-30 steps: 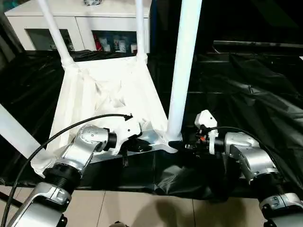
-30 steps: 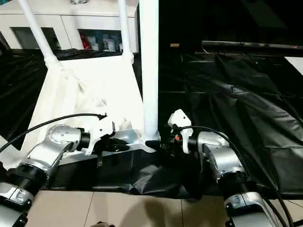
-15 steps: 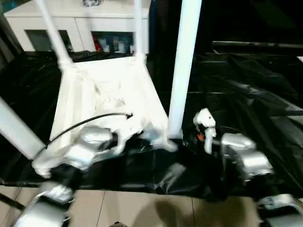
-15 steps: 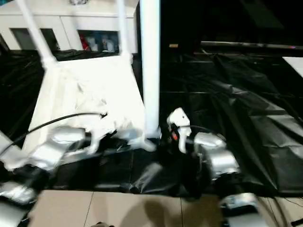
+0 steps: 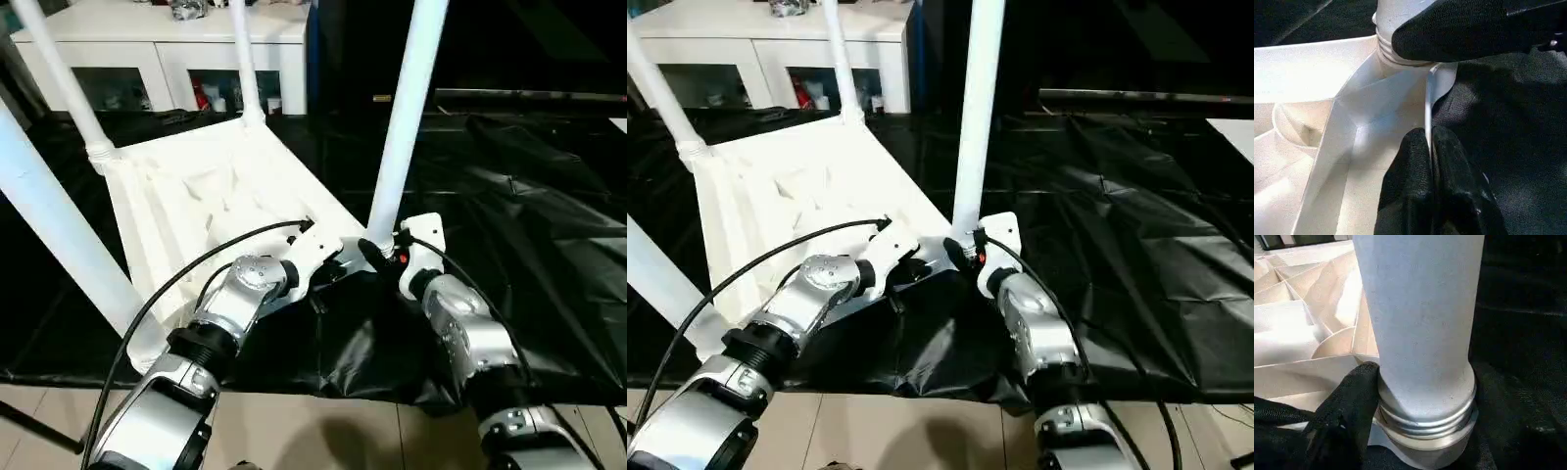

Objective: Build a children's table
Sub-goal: Rotate leg to tighten

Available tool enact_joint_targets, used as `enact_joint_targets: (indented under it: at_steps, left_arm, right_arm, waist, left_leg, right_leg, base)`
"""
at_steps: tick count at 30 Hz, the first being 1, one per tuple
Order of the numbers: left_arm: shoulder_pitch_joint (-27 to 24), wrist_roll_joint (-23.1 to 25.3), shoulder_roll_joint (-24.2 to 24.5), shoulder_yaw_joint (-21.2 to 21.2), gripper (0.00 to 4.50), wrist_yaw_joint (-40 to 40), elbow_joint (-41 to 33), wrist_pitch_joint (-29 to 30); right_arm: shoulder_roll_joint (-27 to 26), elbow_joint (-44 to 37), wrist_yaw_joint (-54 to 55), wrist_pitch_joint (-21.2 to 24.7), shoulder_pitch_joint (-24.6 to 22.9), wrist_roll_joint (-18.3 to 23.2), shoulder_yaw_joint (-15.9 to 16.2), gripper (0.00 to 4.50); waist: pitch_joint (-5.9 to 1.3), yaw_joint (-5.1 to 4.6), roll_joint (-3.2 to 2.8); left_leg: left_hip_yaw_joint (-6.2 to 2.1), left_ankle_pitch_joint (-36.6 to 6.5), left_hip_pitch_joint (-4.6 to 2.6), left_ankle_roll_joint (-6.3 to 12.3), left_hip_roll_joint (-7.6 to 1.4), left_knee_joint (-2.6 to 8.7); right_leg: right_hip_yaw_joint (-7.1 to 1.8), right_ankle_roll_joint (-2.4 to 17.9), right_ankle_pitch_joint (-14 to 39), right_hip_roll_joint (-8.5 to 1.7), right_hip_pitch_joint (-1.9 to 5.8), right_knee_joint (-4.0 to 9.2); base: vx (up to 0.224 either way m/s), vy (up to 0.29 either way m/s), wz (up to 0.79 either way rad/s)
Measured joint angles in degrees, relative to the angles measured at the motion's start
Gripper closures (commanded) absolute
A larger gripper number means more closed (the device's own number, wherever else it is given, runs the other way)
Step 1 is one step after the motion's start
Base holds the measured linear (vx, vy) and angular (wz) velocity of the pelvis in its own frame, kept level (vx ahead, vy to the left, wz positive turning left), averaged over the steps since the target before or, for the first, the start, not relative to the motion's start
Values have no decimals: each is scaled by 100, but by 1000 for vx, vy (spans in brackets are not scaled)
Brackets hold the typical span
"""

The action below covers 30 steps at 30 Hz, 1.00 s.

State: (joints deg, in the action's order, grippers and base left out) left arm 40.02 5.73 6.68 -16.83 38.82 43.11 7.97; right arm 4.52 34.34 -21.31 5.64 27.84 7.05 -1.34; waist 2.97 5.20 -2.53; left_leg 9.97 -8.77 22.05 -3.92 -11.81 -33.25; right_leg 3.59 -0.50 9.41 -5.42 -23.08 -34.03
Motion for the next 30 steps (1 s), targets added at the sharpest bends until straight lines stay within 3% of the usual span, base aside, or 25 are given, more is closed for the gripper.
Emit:
enact_joint_targets:
  at_steps: [7,14,18,30]
  left_arm:
    - [-127,-36,405,3,450,658,-161,-271]
    - [-549,-367,1065,-40,450,1975,-698,-630]
    - [-623,-419,1186,-42,450,2271,-799,-682]
    - [-700,-499,1304,-37,450,2475,-909,-673]
  right_arm:
    - [481,-90,-1072,4,-26,34,223,49]
    - [1304,-317,-2860,170,-22,175,642,49]
    - [1439,-403,-3373,278,-11,240,709,49]
    - [1483,-375,-3741,265,48,247,858,157]
  waist:
    - [-1,-28,-4]
    - [-3,30,-8]
    - [-2,59,-6]
    - [1,61,-2]
  left_leg:
    - [-2,0,-3,0,-3,29]
    - [2,1,3,-1,-6,39]
    - [10,1,10,-1,-5,18]
    - [12,1,11,-1,-6,12]
  right_leg:
    - [8,-1,-2,2,-12,-3]
    - [12,17,-10,3,-17,-4]
    - [4,18,-11,-2,-17,-4]
    - [3,15,-9,-2,-17,-4]
  base:
    - [0,0,0]
    - [0,0,0]
    - [0,0,0]
    - [0,0,0]
